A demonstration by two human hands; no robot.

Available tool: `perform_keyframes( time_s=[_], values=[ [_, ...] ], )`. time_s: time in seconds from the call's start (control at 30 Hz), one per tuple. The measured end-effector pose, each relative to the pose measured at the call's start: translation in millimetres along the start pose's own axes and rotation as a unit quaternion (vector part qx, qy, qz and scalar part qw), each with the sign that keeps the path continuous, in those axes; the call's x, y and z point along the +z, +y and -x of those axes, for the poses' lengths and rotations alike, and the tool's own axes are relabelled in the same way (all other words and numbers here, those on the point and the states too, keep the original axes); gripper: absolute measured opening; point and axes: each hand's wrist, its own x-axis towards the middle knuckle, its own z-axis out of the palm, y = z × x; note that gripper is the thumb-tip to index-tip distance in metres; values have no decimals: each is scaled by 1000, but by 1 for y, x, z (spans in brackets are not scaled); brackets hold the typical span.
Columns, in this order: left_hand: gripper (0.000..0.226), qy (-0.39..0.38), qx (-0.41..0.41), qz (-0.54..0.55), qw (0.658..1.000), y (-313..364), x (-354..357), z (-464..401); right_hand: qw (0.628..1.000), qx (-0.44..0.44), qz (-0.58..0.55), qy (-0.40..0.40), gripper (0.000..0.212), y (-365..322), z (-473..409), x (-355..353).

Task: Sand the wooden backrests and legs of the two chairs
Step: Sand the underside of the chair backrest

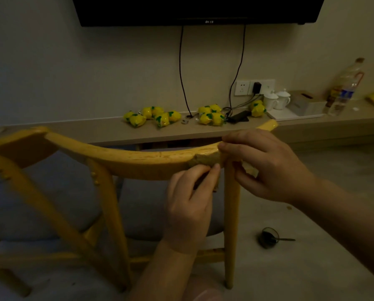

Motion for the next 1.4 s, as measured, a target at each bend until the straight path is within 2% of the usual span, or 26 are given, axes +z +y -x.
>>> perform_keyframes(
  time_s=[0.1,0.17,0.3,0.53,0.8,1.0,1.1,1.23,1.4],
  values=[
    [23,14,25,-17,999,-2,1,-4,1000,4,-10,3,41,0,-1,-1],
    [23,-4,21,-24,999,-4,4,0,1000,6,-13,6,42,-1,-1,-1],
    [22,-66,-26,-22,997,-3,12,15,1000,16,-16,9,42,-2,1,1],
    [21,-20,-44,-4,999,3,15,10,999,18,-29,15,42,-5,1,1],
    [25,-81,-106,1,991,2,19,24,999,27,-36,10,46,-6,1,-1],
    [20,3,-82,15,996,3,11,11,998,28,-49,19,45,-6,1,1],
    [19,-23,-76,15,997,-1,15,14,998,32,-49,31,46,-7,1,3],
    [24,-76,-118,4,990,-4,17,26,997,39,-54,29,46,-8,1,3],
    [28,7,-97,18,995,-7,-2,13,997,48,-61,15,46,-10,-1,-3]
  ],
)
